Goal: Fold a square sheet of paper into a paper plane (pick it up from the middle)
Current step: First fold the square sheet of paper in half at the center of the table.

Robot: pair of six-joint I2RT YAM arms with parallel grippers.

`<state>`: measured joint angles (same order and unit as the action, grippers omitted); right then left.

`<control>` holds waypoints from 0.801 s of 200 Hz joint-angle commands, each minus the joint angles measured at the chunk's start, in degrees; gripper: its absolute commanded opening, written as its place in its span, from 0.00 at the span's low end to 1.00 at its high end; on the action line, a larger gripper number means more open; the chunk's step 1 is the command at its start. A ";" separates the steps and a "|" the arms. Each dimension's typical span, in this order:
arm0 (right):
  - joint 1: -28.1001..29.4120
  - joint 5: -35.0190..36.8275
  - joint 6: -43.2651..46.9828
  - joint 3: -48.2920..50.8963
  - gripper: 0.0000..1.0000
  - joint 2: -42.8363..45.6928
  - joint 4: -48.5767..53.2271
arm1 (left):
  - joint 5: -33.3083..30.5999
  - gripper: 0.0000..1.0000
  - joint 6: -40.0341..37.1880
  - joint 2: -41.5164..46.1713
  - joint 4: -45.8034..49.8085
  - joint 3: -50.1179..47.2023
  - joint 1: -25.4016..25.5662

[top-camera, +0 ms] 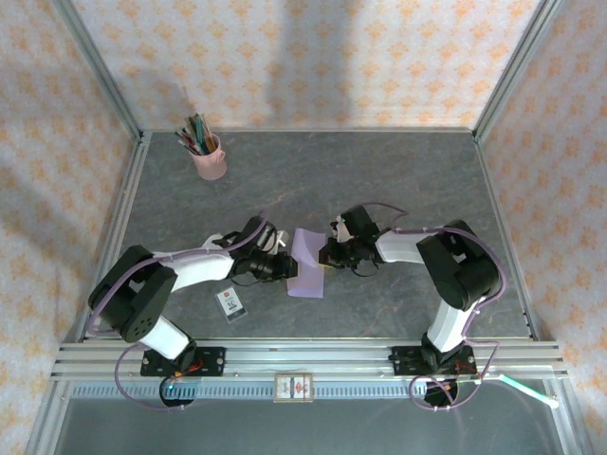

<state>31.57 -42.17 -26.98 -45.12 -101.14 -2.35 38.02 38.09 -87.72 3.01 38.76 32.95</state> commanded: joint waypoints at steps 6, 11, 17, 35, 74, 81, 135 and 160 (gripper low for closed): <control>0.31 13.49 1.10 2.44 0.01 -5.21 7.26 | 1.97 0.27 2.58 0.31 -2.97 -2.25 1.62; 0.25 13.57 1.13 2.49 0.01 -5.26 7.22 | 1.97 0.27 2.65 0.08 -3.24 -2.68 1.75; 0.24 13.57 1.15 2.41 0.01 -5.29 7.33 | 1.89 0.27 2.69 -0.35 -3.36 -3.09 1.94; 0.31 13.60 1.28 2.31 0.01 -5.38 7.36 | 0.58 0.27 2.21 -1.32 -2.59 -4.19 1.94; 0.24 13.75 1.36 2.23 0.01 -5.56 7.43 | -0.14 0.27 0.91 -1.40 -1.33 -4.45 1.83; 0.24 13.78 1.41 2.23 0.01 -5.56 7.53 | 0.33 0.28 1.15 -0.57 -1.42 -4.25 1.93; 0.31 13.85 1.44 2.07 0.01 -5.56 7.67 | 1.53 0.30 3.57 4.77 -2.68 -6.00 2.21; 0.24 13.96 1.51 1.97 0.01 -5.80 7.73 | 1.44 0.30 3.49 3.34 -3.50 -8.27 2.21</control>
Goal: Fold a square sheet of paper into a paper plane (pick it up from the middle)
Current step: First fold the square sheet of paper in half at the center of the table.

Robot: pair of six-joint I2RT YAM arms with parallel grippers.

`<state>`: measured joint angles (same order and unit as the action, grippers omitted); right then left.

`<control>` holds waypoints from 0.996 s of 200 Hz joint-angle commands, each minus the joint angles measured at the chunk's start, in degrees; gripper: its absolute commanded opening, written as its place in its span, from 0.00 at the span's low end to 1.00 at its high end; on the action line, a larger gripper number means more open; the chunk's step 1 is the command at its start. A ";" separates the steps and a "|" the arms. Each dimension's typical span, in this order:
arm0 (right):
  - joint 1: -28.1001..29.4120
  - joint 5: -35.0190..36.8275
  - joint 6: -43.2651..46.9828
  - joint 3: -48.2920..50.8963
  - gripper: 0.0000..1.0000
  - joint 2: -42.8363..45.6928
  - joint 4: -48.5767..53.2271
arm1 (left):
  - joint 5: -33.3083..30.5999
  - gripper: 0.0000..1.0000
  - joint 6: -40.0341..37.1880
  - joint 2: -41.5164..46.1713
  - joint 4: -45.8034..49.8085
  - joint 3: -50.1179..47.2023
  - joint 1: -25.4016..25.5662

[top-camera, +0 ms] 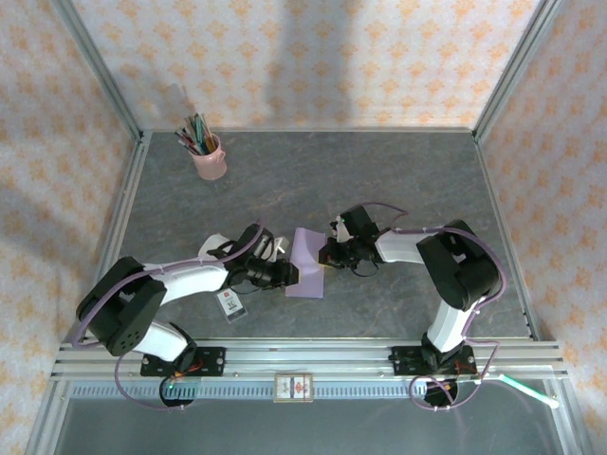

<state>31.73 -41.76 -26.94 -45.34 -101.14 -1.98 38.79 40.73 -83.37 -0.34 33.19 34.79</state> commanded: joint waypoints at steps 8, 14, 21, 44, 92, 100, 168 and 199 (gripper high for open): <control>0.09 13.46 1.52 2.10 0.01 -5.90 7.41 | 0.68 0.30 0.71 -1.47 -0.36 -3.18 0.37; 0.09 13.38 1.52 2.10 0.01 -6.04 7.31 | 0.68 0.30 0.59 -1.84 -0.45 -3.51 0.37; 0.14 13.42 1.53 2.06 0.01 -6.00 7.29 | 0.46 0.30 0.29 -2.19 -0.20 -3.74 0.39; 0.15 13.51 1.62 1.84 0.01 -6.08 7.48 | -0.27 0.30 -1.25 -2.39 2.07 -3.24 0.03; 0.11 13.64 1.75 2.09 0.01 -5.92 7.54 | -0.30 0.32 -1.62 1.97 1.83 1.87 -2.46; 0.11 13.58 1.74 2.09 0.01 -5.91 7.41 | -0.82 0.32 -1.70 1.09 1.65 3.49 -2.97; 0.14 13.71 1.75 1.84 0.01 -5.38 7.68 | -3.67 0.30 -6.63 -15.53 3.20 19.20 -5.08; 0.09 14.04 1.87 2.28 0.01 -5.03 7.78 | -3.57 0.30 -8.99 -19.81 3.54 21.83 -6.77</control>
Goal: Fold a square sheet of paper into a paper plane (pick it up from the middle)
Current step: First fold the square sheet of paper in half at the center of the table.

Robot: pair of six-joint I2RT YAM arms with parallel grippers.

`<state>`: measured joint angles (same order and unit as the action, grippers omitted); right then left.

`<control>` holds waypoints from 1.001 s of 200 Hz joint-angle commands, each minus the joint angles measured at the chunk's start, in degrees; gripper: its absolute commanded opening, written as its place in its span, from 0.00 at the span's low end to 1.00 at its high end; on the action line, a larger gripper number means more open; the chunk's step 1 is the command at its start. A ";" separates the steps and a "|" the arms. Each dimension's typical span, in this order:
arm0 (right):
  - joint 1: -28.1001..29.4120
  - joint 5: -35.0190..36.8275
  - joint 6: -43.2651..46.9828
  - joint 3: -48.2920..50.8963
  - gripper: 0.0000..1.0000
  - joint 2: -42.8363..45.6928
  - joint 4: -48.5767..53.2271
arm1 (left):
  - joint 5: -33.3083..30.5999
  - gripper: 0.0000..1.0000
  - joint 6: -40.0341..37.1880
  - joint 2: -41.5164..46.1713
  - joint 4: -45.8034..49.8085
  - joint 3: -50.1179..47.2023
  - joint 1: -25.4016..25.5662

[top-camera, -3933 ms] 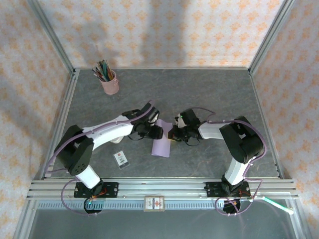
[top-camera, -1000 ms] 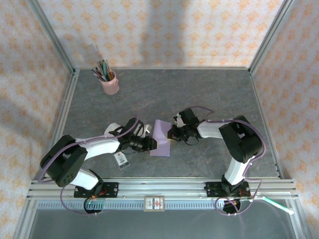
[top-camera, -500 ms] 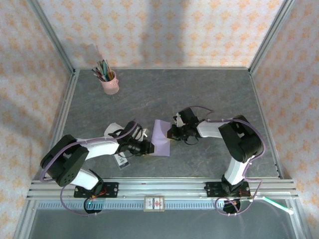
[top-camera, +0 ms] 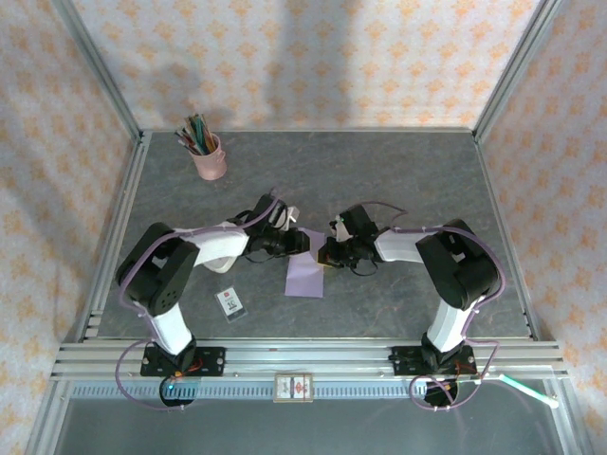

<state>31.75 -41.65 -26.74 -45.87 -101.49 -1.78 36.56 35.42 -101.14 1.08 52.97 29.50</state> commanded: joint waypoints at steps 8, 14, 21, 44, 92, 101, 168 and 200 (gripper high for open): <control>0.09 13.97 1.62 3.05 0.01 -4.68 7.54 | -1.03 0.30 -3.77 -2.65 1.70 1.96 -1.92; 0.07 14.03 1.58 3.28 0.01 -4.60 7.43 | -0.88 0.30 -3.80 -3.10 1.48 1.90 -2.22; 0.07 14.00 1.56 3.48 0.01 -4.59 7.28 | -0.70 0.30 -4.10 -3.62 1.25 1.80 -2.48; 0.07 13.97 1.46 3.73 0.01 -4.68 7.10 | 0.30 0.31 -4.18 -5.07 0.99 1.88 -3.03; 0.07 14.18 1.70 3.28 0.01 -4.50 7.58 | 2.82 0.32 -2.36 0.32 -0.92 1.99 -3.10; 0.07 14.14 1.76 3.20 0.01 -4.60 7.63 | 2.83 0.32 -2.57 0.18 -0.63 2.50 -3.17; 0.08 14.43 1.73 3.15 0.01 -4.70 7.75 | 0.54 0.33 -4.35 -5.75 0.16 4.99 -4.62; 0.08 14.59 1.95 3.06 0.01 -4.77 7.93 | 0.12 0.33 -5.05 -7.66 0.15 4.91 -5.26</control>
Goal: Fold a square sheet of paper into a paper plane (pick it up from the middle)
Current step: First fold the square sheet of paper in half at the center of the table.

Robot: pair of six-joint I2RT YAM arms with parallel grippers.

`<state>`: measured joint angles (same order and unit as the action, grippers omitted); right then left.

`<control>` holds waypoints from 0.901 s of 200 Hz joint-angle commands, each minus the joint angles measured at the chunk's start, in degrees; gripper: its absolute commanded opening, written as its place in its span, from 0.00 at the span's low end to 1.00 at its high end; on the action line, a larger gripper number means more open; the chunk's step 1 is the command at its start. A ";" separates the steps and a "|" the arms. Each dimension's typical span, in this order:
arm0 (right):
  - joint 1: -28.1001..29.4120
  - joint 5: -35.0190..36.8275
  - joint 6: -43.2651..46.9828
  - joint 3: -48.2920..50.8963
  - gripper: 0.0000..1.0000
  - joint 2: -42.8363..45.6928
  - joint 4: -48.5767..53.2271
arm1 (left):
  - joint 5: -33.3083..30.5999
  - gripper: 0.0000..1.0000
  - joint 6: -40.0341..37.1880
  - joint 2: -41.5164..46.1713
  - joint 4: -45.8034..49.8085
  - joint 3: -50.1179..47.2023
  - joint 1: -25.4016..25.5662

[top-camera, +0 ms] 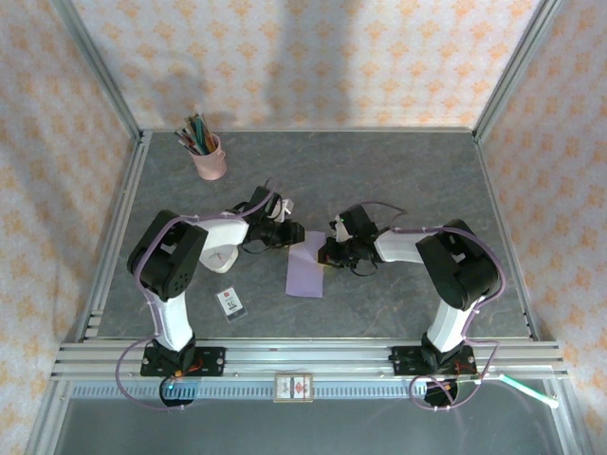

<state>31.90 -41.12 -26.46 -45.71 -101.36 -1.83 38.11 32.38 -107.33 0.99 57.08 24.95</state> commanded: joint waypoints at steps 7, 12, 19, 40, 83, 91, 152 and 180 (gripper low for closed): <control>-0.04 14.11 1.63 2.95 0.01 -4.82 7.98 | -1.48 0.33 -1.97 -1.35 0.07 0.57 -0.94; -0.08 14.12 1.61 3.00 0.01 -4.81 7.98 | -1.46 0.33 -1.89 -1.04 0.06 0.49 -1.04; -0.05 14.06 1.59 3.17 0.01 -4.73 7.98 | -1.46 0.33 -1.88 -0.47 0.15 0.42 -1.26; -0.08 14.19 1.53 3.35 0.01 -4.59 7.96 | 0.40 0.33 -0.54 2.04 -0.58 0.57 -1.18; -0.08 14.22 1.46 3.26 0.01 -4.46 7.98 | 4.17 0.35 2.29 3.80 -3.68 0.69 -0.98; -0.08 14.15 1.43 3.26 0.01 -4.50 7.98 | 4.00 0.35 1.89 3.01 -3.27 1.20 -0.96; -0.05 14.41 1.42 3.44 0.01 -4.37 8.15 | 1.32 0.36 -1.52 -3.49 -0.77 3.58 -1.91; -0.08 14.82 1.48 3.75 0.01 -4.02 8.31 | 0.36 0.35 -2.31 -3.85 -0.55 3.00 -2.71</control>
<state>32.12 -40.47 -26.33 -45.67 -101.10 -1.78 40.73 32.40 -110.15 -0.86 59.46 23.20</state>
